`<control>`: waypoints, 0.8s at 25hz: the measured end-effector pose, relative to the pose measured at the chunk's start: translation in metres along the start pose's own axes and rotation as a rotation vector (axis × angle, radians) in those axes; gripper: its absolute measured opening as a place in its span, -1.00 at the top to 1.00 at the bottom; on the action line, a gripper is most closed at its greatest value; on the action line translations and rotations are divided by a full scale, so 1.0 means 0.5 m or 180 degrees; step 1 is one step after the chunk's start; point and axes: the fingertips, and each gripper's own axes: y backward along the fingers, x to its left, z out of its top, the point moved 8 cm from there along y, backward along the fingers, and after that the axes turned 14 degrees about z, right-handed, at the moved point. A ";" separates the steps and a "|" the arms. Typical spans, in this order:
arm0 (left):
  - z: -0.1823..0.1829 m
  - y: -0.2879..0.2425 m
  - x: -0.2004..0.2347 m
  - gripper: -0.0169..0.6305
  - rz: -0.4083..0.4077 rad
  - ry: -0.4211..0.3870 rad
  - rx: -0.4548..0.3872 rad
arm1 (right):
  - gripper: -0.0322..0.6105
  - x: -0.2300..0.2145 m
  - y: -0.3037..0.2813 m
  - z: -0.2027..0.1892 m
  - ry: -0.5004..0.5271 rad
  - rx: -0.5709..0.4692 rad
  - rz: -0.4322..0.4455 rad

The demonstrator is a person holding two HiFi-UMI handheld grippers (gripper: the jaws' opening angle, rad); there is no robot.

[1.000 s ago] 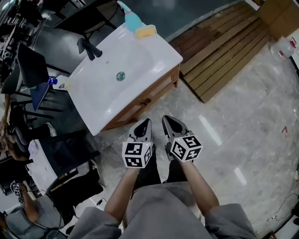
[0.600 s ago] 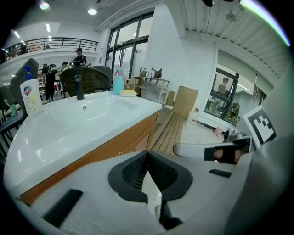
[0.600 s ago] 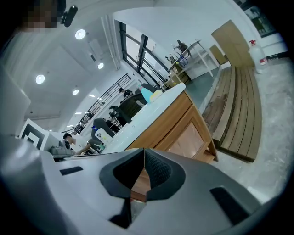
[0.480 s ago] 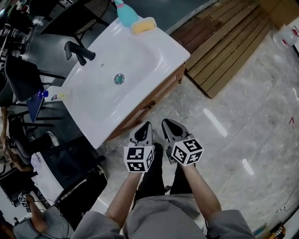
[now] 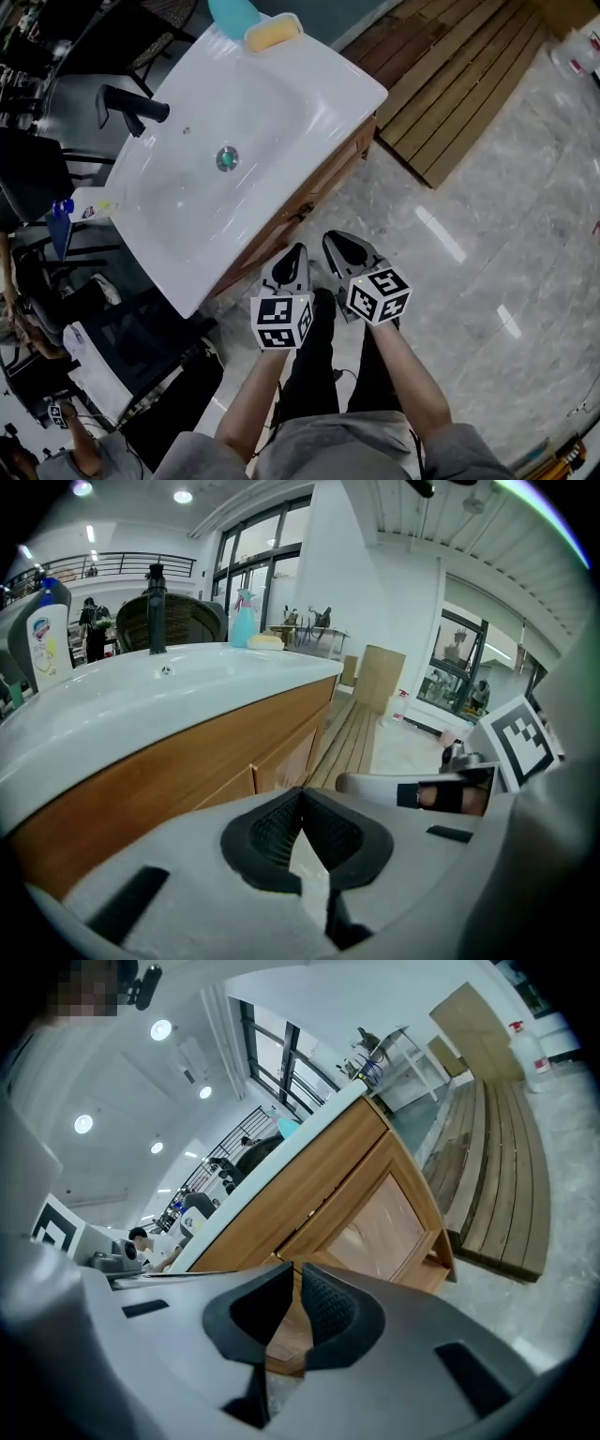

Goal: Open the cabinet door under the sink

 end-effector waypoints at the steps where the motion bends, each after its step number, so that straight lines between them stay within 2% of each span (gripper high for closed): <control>1: -0.009 -0.010 0.001 0.92 0.0000 -0.0003 0.0009 | 0.85 -0.013 -0.004 -0.009 -0.0011 -0.0002 0.0003; 6: -0.041 -0.062 0.010 0.92 -0.0020 -0.0037 0.0035 | 0.83 -0.072 -0.034 -0.054 -0.0118 -0.0030 0.0005; 12: -0.070 -0.116 0.012 0.92 -0.0073 -0.0101 0.0043 | 0.68 -0.127 -0.073 -0.091 -0.0203 -0.0037 0.0031; 20: -0.115 -0.162 0.034 0.92 -0.0044 -0.0194 0.0115 | 0.62 -0.190 -0.121 -0.133 -0.0297 -0.0211 0.0030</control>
